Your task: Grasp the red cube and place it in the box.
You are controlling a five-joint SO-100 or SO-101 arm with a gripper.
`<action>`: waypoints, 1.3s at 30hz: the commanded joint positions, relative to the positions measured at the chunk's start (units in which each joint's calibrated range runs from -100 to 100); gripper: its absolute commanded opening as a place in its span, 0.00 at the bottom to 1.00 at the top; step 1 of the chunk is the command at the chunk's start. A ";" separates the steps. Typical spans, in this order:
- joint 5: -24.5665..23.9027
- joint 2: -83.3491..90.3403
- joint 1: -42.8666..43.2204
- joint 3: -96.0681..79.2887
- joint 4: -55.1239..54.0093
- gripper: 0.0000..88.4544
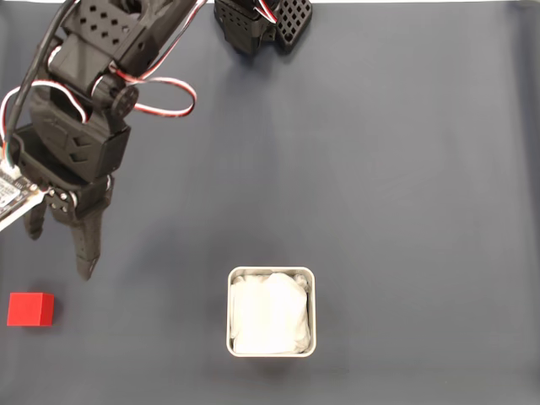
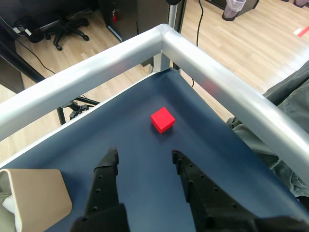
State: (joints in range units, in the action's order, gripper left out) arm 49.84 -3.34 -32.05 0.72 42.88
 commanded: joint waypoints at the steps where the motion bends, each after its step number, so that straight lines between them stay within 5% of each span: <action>1: 0.73 -0.99 -0.91 3.20 -3.54 0.32; 39: 1.42 -26.29 -4.53 24.46 -9.77 0.43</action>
State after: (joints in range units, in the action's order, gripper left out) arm 50.82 -29.31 -35.53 20.71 34.53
